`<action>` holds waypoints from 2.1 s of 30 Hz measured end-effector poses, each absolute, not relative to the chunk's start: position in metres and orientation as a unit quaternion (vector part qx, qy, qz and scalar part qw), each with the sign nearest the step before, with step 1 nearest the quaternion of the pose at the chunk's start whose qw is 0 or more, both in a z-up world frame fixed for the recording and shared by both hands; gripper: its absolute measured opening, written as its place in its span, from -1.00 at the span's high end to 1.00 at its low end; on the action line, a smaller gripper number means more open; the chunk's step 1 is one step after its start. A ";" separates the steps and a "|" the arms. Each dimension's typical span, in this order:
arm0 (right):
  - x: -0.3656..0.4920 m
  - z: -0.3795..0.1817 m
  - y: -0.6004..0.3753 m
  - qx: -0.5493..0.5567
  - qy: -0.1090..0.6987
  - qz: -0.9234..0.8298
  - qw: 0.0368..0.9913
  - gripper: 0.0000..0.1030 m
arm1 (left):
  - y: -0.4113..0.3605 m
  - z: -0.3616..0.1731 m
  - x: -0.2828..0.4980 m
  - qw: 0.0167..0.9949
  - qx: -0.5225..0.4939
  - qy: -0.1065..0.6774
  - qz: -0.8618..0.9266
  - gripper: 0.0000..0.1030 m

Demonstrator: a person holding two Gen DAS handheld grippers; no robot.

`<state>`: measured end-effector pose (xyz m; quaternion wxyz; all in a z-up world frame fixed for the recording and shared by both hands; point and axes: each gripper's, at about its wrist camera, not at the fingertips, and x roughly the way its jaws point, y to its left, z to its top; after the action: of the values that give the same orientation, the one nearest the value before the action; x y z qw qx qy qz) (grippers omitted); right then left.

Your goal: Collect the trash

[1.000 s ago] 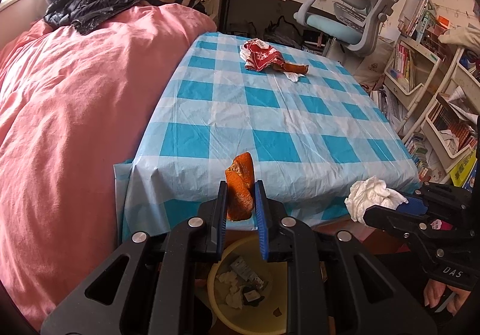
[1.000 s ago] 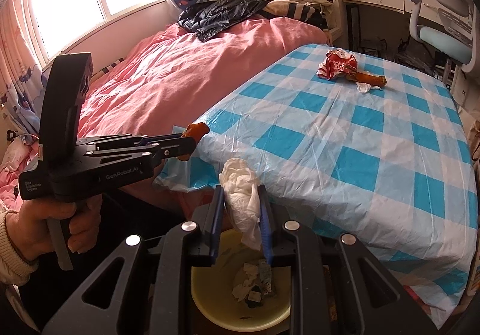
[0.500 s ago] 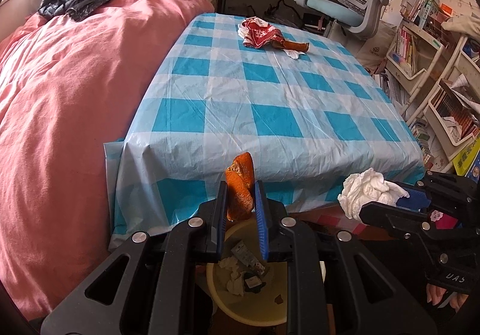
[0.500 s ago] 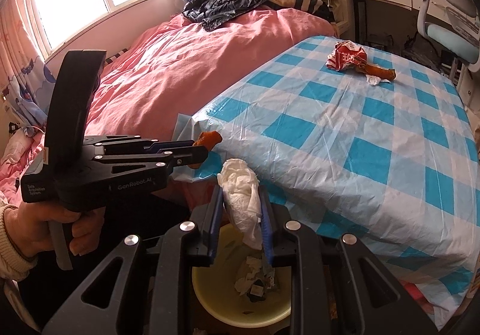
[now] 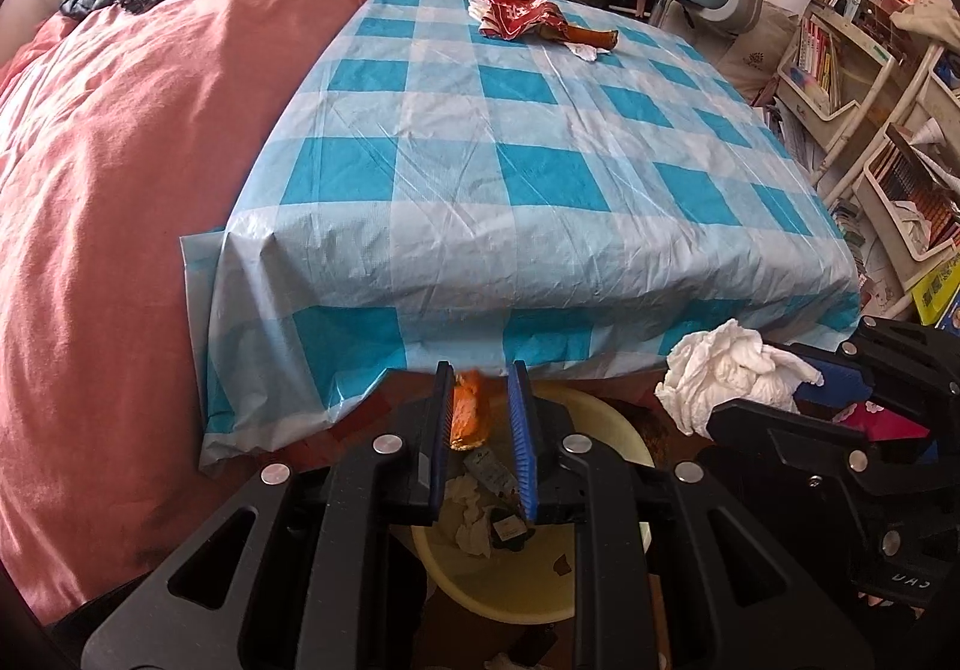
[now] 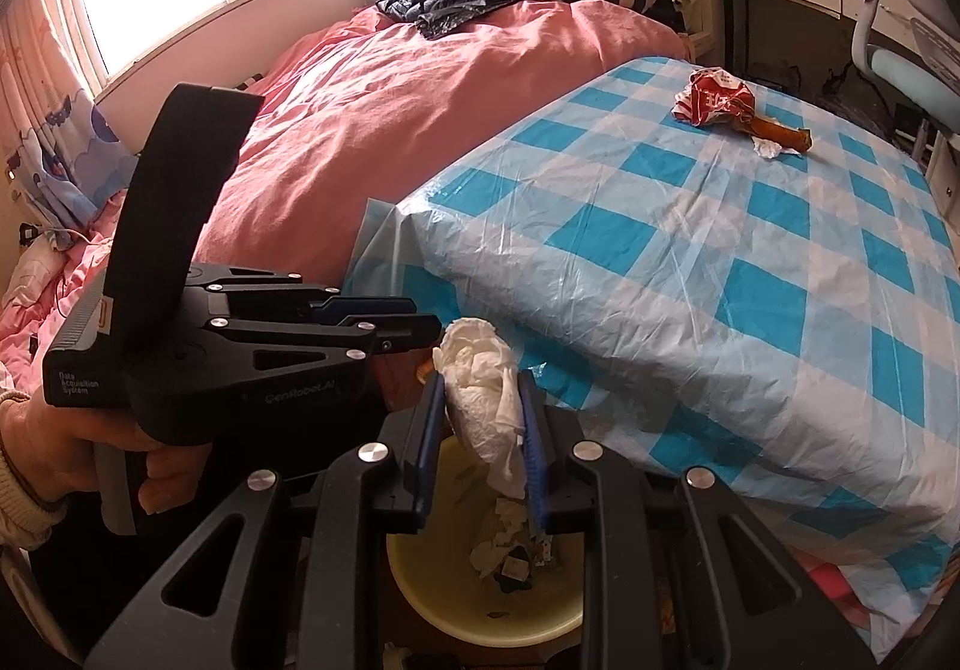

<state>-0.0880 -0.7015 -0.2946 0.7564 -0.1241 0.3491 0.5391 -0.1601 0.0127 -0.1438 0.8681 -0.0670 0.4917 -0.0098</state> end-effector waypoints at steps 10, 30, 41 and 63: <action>-0.095 -0.305 -0.693 -0.152 0.359 0.541 0.745 0.09 | 0.028 -0.136 -0.161 0.877 -0.099 0.469 0.020 -0.03; -0.075 -0.298 -0.705 -0.163 0.324 0.424 0.830 -0.85 | 0.046 -0.123 -0.166 0.894 -0.127 0.427 0.058 -0.41; -0.065 -0.295 -0.715 -0.135 0.325 0.407 0.843 -0.85 | 0.042 -0.124 -0.165 0.895 -0.114 0.427 0.056 -0.43; -0.069 -0.297 -0.709 -0.162 0.317 0.406 0.842 -0.85 | 0.039 -0.127 -0.164 0.894 -0.109 0.430 0.054 -0.47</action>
<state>-0.0692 -0.7088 -0.2973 0.8418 -0.1620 0.3170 0.4058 -0.1642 0.0388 -0.1272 0.8944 -0.1091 0.4305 0.0540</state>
